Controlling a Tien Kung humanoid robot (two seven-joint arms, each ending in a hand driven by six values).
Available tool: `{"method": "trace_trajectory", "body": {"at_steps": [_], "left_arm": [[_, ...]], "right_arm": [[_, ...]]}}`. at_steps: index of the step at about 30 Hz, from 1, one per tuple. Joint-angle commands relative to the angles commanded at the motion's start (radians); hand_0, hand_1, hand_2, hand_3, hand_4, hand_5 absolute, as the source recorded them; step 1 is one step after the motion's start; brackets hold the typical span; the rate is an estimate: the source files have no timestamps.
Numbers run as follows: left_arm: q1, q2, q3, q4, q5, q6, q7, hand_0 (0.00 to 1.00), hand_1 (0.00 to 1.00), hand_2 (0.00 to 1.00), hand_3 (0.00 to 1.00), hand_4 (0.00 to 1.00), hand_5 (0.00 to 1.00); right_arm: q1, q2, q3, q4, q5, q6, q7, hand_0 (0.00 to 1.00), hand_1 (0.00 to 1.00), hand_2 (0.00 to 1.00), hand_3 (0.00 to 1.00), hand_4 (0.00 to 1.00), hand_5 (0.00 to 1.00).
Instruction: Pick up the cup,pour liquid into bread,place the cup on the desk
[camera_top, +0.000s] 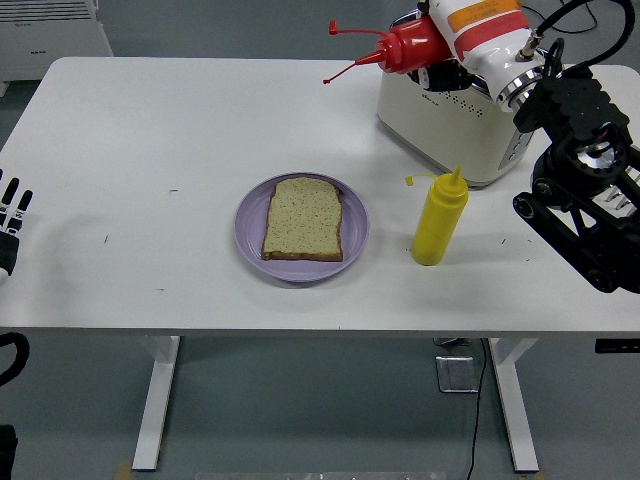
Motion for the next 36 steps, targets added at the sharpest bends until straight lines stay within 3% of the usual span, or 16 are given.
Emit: {"method": "trace_trajectory", "body": {"at_steps": [3, 12, 15, 21, 26, 31, 34, 36], "left_arm": [[-0.001, 0.000, 0.002, 0.000, 0.000, -0.001, 0.000, 0.777, 0.728, 0.725, 0.659, 0.521, 0.927], [0.005, 0.000, -0.006, 0.000, -0.001, 0.001, 0.001, 0.777, 0.728, 0.724, 0.660, 0.521, 0.927], [0.005, 0.000, -0.007, 0.000, -0.001, 0.001, 0.000, 0.777, 0.728, 0.724, 0.660, 0.521, 0.927], [-0.003, 0.000, -0.003, 0.000, -0.001, -0.001, 0.000, 0.777, 0.727, 0.725, 0.660, 0.522, 0.928], [-0.002, 0.000, -0.009, -0.001, -0.001, 0.000, 0.000, 0.777, 0.727, 0.726, 0.659, 0.521, 0.929], [-0.001, 0.000, -0.010, 0.000, -0.001, 0.000, 0.000, 0.777, 0.727, 0.725, 0.659, 0.522, 0.929], [-0.002, 0.000, -0.009, 0.000, -0.001, 0.000, 0.000, 0.777, 0.727, 0.725, 0.659, 0.522, 0.929], [-0.002, 0.000, -0.009, 0.000, -0.001, 0.000, -0.001, 0.777, 0.727, 0.725, 0.659, 0.521, 0.929]], "right_arm": [[0.005, 0.005, -0.068, -0.006, 0.000, 0.011, 0.000, 0.120, 0.083, 0.185, 0.293, 0.842, 0.317], [0.019, -0.014, 0.079, 0.000, 0.000, 0.009, -0.012, 0.128, 0.089, 0.194, 0.300, 0.816, 0.299], [0.027, -0.010, 0.037, -0.007, 0.000, 0.014, -0.012, 0.128, 0.089, 0.194, 0.300, 0.816, 0.299], [0.046, 0.015, -0.149, -0.030, 0.000, 0.036, -0.009, 0.129, 0.090, 0.195, 0.300, 0.810, 0.297], [0.042, 0.011, -0.081, -0.026, 0.000, 0.029, -0.015, 0.130, 0.090, 0.196, 0.302, 0.806, 0.294], [0.012, 0.010, 0.051, -0.012, 0.000, -0.026, -0.019, 0.130, 0.090, 0.195, 0.302, 0.802, 0.289], [-0.010, 0.012, 0.109, -0.001, 0.000, -0.083, -0.016, 0.130, 0.090, 0.195, 0.302, 0.802, 0.289], [-0.042, 0.009, 0.157, 0.023, 0.075, -0.143, 0.011, 0.129, 0.090, 0.197, 0.303, 0.802, 0.294]]}}
